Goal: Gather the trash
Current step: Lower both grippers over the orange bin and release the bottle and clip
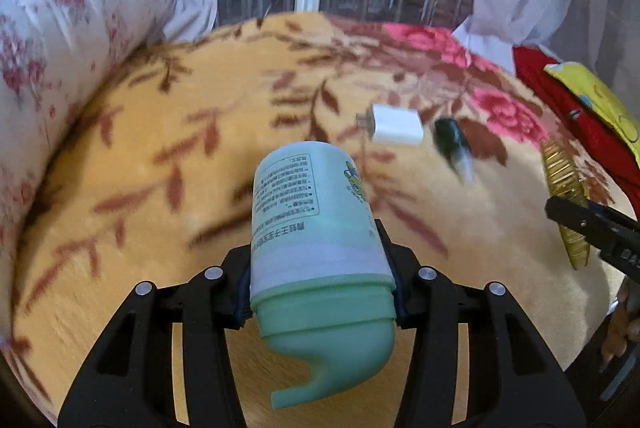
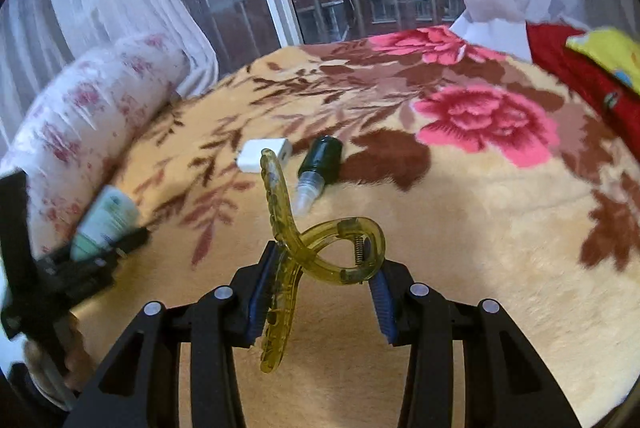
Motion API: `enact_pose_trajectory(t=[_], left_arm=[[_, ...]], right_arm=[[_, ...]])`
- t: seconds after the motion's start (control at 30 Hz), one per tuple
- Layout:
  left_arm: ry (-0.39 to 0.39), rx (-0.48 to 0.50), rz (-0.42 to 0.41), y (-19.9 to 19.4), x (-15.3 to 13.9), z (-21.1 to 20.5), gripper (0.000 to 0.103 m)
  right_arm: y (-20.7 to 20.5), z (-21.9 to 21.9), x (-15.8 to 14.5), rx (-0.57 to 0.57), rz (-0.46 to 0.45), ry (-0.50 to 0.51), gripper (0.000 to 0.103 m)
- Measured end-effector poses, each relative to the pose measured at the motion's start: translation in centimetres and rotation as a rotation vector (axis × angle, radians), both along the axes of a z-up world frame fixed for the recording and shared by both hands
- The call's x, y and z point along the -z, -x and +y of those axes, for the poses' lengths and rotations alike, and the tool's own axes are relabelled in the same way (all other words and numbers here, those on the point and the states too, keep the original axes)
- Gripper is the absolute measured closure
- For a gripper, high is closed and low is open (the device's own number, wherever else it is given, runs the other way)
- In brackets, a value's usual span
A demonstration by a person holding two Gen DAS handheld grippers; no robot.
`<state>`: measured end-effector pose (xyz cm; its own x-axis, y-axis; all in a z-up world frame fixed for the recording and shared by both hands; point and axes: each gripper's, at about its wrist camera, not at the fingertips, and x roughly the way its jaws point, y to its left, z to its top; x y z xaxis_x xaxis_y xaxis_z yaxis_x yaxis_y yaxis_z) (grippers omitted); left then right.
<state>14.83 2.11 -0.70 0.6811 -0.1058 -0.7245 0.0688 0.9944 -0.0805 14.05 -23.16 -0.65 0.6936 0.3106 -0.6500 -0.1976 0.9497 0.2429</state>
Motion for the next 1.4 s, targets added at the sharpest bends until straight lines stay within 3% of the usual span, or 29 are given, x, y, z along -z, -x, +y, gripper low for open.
enact_pose_trajectory(t=[0.17, 0.27, 0.47, 0.7, 0.97, 1.33, 1.4], left_arm=[[-0.008, 0.009, -0.007, 3.3, -0.7, -0.8, 0.055], [-0.01, 0.004, -0.009, 6.1, -1.7, -1.7, 0.055], [-0.044, 0.003, 0.027, 12.7, -1.9, -3.9, 0.055], [-0.093, 0.02, 0.058, 19.6, 1.0, -5.9, 0.055], [-0.101, 0.064, 0.24, 20.9, 8.0, -7.0, 0.055], [-0.097, 0.073, 0.327, 19.8, 10.4, -6.7, 0.055], [-0.103, 0.069, 0.347, 19.6, 10.9, -6.7, 0.053]], right_arm=[[5.5, -0.4, -1.2, -0.092, -0.099, 0.046, 0.06], [9.2, -0.1, -1.3, -0.164, -0.107, 0.049, 0.06], [16.7, -0.2, -0.4, -0.277, -0.037, -0.024, 0.06], [21.6, -1.1, 1.4, -0.219, 0.048, -0.032, 0.06], [22.7, 0.8, 6.7, -0.198, 0.22, -0.02, 0.06], [21.2, 1.4, 10.0, -0.188, 0.36, -0.006, 0.059], [21.0, 1.4, 10.3, -0.177, 0.372, -0.001, 0.052]])
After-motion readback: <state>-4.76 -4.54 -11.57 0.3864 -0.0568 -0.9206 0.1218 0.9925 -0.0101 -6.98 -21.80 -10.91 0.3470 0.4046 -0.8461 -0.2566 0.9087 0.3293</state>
